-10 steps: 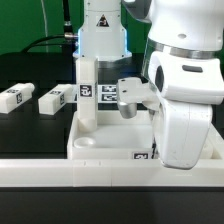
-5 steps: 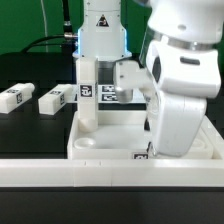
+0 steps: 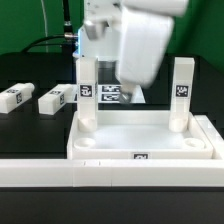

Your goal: Assemble desk

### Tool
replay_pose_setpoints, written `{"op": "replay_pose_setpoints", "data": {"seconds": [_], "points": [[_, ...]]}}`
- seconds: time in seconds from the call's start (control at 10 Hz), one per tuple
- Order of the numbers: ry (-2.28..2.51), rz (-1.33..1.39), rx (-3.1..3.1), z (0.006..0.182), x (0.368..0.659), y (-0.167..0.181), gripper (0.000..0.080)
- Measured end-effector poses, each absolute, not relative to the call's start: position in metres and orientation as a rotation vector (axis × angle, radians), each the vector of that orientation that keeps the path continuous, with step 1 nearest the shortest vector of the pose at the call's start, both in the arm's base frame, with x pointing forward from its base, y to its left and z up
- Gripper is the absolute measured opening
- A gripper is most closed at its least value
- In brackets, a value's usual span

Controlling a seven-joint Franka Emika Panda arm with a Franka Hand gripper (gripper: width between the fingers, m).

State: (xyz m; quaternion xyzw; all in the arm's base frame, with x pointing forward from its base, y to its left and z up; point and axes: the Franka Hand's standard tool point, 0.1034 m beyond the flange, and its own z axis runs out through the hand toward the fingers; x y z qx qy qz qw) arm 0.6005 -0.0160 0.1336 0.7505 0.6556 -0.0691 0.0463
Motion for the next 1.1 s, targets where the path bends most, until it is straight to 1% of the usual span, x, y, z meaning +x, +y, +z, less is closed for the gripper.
{"op": "replay_pose_setpoints", "data": {"seconds": [0.1, 0.4, 0.7, 0.8, 0.9, 1.1], "points": [[1.954, -0.189, 2.321, 0.142, 0.590, -0.026, 0.0649], [1.857, -0.192, 2.402, 0.137, 0.589, -0.025, 0.0649], [1.551, -0.176, 2.599, 0.136, 0.588, -0.026, 0.0649], [1.316, -0.202, 2.733, 0.137, 0.582, -0.035, 0.0649], [1.142, -0.260, 2.809, 0.143, 0.574, -0.044, 0.0649], [0.948, -0.296, 2.878, 0.158, 0.565, -0.054, 0.0649]]}}
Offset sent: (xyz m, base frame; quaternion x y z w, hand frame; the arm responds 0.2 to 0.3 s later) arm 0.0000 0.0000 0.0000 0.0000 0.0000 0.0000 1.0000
